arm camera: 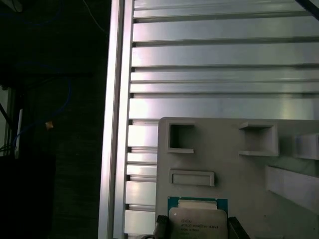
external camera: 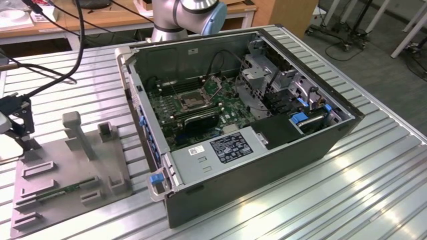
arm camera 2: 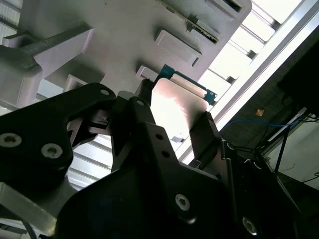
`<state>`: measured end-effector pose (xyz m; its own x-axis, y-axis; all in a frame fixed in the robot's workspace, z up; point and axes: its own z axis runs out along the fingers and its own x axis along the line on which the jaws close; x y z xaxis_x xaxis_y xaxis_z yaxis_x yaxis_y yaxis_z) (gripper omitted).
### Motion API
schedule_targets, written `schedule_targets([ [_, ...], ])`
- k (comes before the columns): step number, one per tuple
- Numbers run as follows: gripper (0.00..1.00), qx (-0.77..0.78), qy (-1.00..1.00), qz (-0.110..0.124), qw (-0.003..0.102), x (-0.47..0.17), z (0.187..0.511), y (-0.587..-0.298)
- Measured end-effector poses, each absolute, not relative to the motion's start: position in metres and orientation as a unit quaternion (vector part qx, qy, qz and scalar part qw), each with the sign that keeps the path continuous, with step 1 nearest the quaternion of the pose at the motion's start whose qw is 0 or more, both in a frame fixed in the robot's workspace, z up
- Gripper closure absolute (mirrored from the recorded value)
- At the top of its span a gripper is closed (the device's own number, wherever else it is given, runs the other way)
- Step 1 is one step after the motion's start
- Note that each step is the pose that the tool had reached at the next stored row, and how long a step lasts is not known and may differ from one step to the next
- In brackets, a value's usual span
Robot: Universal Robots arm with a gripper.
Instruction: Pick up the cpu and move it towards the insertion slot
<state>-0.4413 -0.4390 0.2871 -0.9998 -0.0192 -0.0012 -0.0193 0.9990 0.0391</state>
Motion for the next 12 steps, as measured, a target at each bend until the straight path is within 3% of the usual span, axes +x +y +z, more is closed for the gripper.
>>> schedule_targets([
  [12, 0.45, -0.010, 1.000, 0.020, 0.000, -0.4413, 0.2964, -0.4390],
])
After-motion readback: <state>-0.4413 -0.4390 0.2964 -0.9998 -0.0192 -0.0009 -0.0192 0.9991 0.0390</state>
